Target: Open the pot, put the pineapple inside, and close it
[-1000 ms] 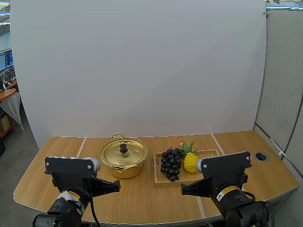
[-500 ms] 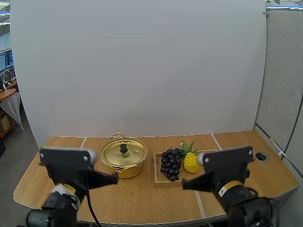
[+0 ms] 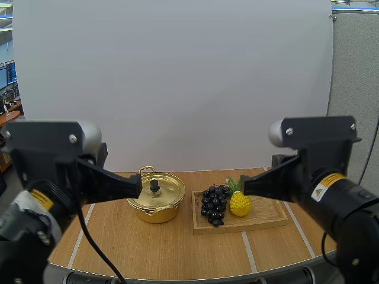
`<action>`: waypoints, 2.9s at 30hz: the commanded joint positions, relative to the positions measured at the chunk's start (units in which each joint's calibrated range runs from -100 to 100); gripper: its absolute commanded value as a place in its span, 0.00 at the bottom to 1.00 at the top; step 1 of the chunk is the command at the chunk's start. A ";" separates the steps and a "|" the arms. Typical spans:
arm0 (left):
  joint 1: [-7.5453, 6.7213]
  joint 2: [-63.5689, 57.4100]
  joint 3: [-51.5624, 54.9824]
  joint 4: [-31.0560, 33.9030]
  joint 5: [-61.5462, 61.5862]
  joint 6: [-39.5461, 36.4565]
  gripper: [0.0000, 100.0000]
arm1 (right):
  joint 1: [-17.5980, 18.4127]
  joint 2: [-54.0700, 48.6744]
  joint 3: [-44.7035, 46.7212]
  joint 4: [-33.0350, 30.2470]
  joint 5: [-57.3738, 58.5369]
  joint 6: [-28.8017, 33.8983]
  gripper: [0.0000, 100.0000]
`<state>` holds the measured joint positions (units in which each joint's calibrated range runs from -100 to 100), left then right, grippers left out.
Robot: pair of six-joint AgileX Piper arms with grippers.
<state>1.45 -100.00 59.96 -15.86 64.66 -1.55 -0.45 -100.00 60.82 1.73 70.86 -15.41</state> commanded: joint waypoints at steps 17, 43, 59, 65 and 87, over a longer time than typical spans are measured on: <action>0.02 28.91 -4.28 -1.76 -1.97 6.61 0.00 | -0.27 19.69 -3.54 0.51 4.39 -0.55 0.00; 0.02 53.94 -6.28 -11.11 4.20 32.33 1.00 | -0.27 30.16 -3.54 4.09 3.89 -0.55 1.00; -4.08 81.25 -21.55 -1.43 3.78 28.44 1.00 | -0.27 30.16 -3.54 4.09 3.89 -0.55 1.00; -4.08 88.48 -23.10 -0.52 1.02 28.37 1.00 | -0.27 30.16 -3.54 4.09 3.89 -0.55 1.00; -5.86 97.88 -27.98 -0.56 -2.89 29.27 1.00 | -0.27 30.16 -3.54 4.98 3.72 -0.55 1.00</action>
<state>-3.38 -3.07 32.54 -16.33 62.51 27.51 -0.45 -69.70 57.76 5.43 75.68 -15.50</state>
